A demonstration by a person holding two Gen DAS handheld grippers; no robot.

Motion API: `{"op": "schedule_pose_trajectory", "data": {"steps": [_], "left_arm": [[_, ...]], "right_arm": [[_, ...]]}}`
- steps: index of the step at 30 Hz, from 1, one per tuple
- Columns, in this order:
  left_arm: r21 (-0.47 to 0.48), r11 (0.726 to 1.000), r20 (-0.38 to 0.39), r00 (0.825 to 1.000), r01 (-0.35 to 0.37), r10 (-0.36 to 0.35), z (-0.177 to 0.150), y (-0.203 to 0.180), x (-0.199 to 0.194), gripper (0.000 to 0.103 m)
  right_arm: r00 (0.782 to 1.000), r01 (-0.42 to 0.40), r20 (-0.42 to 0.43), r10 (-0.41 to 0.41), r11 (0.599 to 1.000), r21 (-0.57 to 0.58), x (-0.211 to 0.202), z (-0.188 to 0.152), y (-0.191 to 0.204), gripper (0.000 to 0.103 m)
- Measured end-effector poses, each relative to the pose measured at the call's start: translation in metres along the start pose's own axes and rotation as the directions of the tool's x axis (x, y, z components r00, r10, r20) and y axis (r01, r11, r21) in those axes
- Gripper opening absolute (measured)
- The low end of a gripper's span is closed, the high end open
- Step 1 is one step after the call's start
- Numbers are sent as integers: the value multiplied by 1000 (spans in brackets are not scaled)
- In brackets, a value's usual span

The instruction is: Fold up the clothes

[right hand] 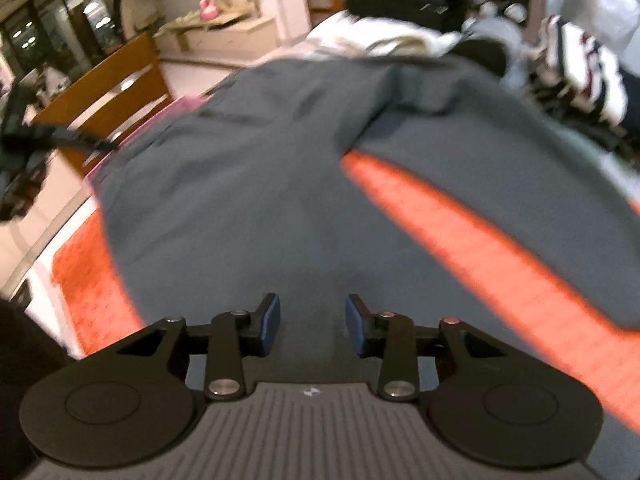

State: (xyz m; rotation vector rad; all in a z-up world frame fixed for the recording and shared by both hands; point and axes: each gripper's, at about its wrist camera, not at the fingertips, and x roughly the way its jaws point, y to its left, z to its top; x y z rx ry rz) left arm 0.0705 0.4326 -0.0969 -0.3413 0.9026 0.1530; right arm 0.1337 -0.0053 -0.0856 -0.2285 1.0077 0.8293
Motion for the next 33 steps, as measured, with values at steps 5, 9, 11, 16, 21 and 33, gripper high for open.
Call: {"op": "schedule_pose_trajectory", "data": {"steps": [5,9,11,16,21,33], "left_arm": [[68,994,-53,995,89,-85,1,1,18,58],[89,984,-127,982,154,-143,0,4,32,52],[103,982,-139,980,156,-141,-2,5,35,32],[114,979,-98,983,167,-156,-5,12,24,7],[101,977,-50,982,188,-184,8,17,-5,5],[67,996,-29,998,56,-55,3,54,-39,14]], "right_arm": [[998,-46,-55,41,996,-76,19,-23,52,48],[996,-57,-80,45,988,-143,32,-32,83,49],[995,-48,-93,32,985,-168,39,-34,93,49],[994,-5,-104,-19,974,-228,57,-38,109,44],[996,59,-56,-74,970,-236,51,-33,113,3],[998,-58,-3,58,981,-186,6,2,142,11]]}}
